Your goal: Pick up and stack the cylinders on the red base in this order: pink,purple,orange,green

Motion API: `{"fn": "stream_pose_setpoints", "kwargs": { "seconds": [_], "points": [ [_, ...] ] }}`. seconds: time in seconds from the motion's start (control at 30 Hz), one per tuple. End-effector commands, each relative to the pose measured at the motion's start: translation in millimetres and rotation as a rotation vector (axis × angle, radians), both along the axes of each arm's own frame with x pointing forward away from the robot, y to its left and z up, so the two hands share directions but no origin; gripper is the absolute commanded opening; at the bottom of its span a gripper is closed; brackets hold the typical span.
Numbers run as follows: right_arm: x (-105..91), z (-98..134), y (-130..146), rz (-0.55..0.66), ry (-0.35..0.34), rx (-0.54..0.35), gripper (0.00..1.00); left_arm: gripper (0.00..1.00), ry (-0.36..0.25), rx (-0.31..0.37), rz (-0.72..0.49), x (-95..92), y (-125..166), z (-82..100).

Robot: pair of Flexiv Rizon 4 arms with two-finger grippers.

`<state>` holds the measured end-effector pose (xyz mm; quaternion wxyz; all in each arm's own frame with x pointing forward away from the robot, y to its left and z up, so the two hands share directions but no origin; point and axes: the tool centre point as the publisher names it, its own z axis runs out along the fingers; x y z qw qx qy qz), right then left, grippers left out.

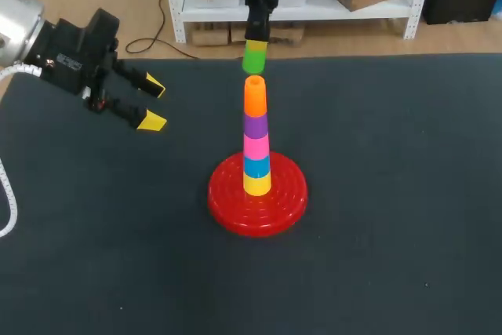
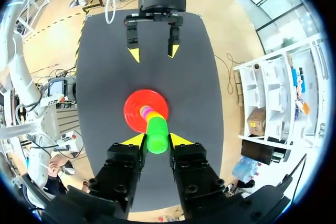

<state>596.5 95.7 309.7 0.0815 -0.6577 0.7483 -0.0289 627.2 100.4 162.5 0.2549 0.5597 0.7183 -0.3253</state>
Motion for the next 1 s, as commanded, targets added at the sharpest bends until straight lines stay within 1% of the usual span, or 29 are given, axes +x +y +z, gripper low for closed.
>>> {"fn": "stream_pose_setpoints", "kwargs": {
  "seconds": [0.03, 0.3, 0.57, 1.0],
  "points": [
    [1.8, -6.9, 1.5, -0.001, 0.012, -0.007, 0.0, 1.0, -0.003, -0.002, 0.0, -0.4, 0.6, -0.8],
    [0.3, -22.8, -0.6, -0.014, 0.035, -0.027, 0.0, 1.0, -0.003, -0.002, 0.0, -0.4, 0.6, -0.8],
    [-1.8, -26.3, -5.2, -0.021, 0.032, -0.037, 0.0, 1.0, -0.003, -0.002, 0.0, -0.4, 0.6, -0.8],
    [2.0, -31.9, -0.7, -0.032, 0.031, -0.042, 0.0, 1.0, -0.003, -0.002, 0.0, -0.4, 0.6, -0.8]
  ]
}}
